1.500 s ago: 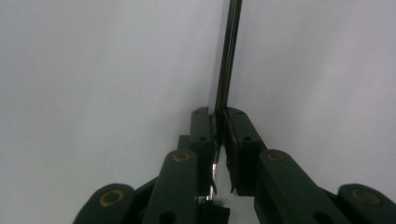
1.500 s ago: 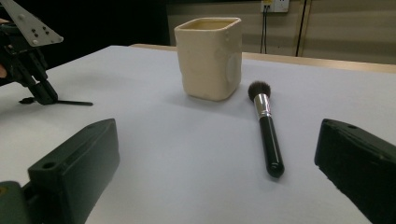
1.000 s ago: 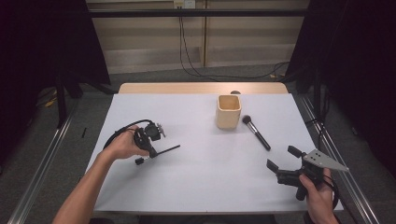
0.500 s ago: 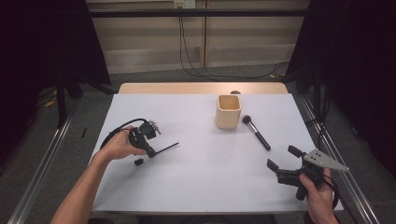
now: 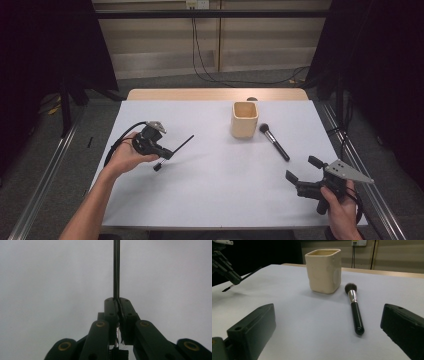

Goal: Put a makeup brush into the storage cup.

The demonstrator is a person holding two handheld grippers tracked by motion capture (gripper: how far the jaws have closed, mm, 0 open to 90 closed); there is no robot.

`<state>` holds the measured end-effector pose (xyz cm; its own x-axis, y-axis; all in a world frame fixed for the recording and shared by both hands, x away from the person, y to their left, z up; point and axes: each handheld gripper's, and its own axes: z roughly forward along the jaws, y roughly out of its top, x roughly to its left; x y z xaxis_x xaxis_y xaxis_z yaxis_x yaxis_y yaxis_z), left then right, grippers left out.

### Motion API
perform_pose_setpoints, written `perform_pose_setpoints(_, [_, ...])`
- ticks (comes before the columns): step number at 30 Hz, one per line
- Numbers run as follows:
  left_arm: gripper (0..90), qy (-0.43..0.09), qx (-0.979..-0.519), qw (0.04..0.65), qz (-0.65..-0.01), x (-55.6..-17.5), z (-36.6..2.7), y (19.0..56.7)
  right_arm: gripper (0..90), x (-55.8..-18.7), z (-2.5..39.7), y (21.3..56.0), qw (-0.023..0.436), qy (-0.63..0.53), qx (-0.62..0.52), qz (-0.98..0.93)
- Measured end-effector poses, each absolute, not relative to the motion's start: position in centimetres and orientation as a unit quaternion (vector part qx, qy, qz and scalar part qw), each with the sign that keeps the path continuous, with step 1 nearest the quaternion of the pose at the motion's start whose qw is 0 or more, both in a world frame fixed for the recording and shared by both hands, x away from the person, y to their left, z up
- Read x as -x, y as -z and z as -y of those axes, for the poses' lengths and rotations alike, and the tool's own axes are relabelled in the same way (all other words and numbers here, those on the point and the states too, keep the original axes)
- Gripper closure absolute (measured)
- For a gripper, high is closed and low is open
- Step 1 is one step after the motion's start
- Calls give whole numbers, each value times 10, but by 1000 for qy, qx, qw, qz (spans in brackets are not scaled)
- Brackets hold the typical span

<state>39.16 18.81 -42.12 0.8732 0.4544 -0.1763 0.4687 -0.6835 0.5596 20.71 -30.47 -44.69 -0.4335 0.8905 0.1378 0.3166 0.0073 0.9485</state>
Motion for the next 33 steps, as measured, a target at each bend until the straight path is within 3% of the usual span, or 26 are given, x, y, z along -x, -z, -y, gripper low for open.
perform_pose_setpoints(11, [859, -41, -853, 425, -299, -380, -214, 410, 0, -207, 305, 447, 269, -535, -457, -658])
perform_pose_setpoints(20, [858, -98, -817, 478, -307, -360, -213, 405, 0, -207, 305, 447, 270, -534, -458, -657])
perform_pose_setpoints(33, [858, -87, -799, 525, -279, -339, -191, 400, 0, -207, 305, 446, 267, -544, -454, -654])
